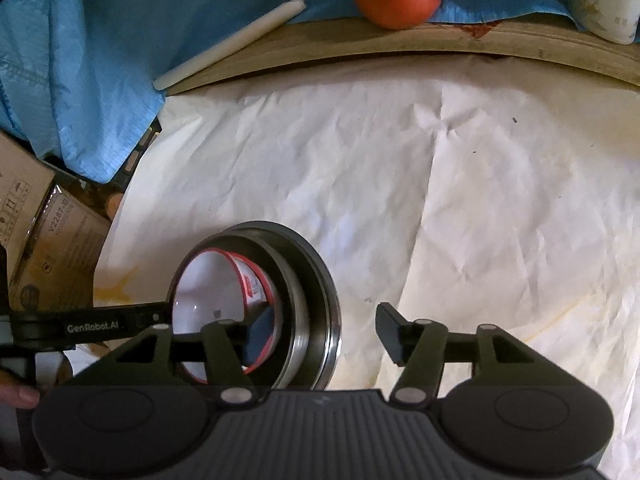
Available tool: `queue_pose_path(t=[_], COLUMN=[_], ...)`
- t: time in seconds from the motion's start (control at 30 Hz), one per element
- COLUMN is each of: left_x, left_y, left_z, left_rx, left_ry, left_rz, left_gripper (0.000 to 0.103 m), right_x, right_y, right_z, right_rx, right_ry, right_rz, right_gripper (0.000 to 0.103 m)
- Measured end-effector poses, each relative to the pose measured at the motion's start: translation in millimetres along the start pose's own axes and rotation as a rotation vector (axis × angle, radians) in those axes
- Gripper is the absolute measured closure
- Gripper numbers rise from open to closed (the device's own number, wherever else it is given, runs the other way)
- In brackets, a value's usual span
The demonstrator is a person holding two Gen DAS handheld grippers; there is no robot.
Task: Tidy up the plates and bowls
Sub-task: 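Open both tools to release the steel bowl on the plates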
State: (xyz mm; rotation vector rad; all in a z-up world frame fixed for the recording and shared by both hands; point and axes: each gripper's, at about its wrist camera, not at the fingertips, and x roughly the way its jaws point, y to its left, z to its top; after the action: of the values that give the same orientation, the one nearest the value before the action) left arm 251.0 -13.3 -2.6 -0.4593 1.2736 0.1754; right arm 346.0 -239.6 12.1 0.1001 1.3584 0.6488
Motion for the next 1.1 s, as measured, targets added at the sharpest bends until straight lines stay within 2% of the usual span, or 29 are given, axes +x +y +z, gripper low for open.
queue_pose_path(t=[0.2,0.27,0.3,0.33,0.4,0.67,0.73,1.1], left_x=[-2.7,-5.2,-7.1,-9.3,-14.4,-23.2,-25.4,-34.6], left_y=[-1.0,-0.7,-0.1,1.0,5.4,4.8,3.7,-6.4], left_z=[-3.5,-4.8,-5.5,-6.3,-7.1,-8.8,-10.6,-24.5], left_rx=[-0.017,-0.023,-0.023,-0.024,-0.044,-0.062,-0.066,-0.067], left_ry=[-0.015,-0.026,-0.037,-0.051,-0.075,-0.119,-0.13,-0.217], left_rz=[0.011,0.038,0.072,0.089,0.082,0.102,0.09,0.072], left_gripper=[0.072,0.057,0.044,0.036,0.031,0.021,0.013,0.008], right_x=[-3.5,-4.5,-5.5,-6.2,-8.1,-15.4,-17.7,-29.5], right_y=[-4.3,-6.1,-7.3,-8.0,-8.2,-9.0,-9.8,-10.3], right_z=[-2.1,-2.5,-3.3,-3.4,-3.8,-6.9,-8.0,-13.8], right_rx=[-0.004,0.001,0.003,0.005,0.004,-0.026,-0.034,-0.096], right_ry=[-0.019,-0.028,-0.033,-0.038,-0.05,-0.075,-0.08,-0.134], right_rz=[0.007,0.009,0.01,0.01,0.025,0.032,0.033,0.026], right_gripper=[0.029,0.025,0.022,0.02,0.013,0.002,0.001,0.0])
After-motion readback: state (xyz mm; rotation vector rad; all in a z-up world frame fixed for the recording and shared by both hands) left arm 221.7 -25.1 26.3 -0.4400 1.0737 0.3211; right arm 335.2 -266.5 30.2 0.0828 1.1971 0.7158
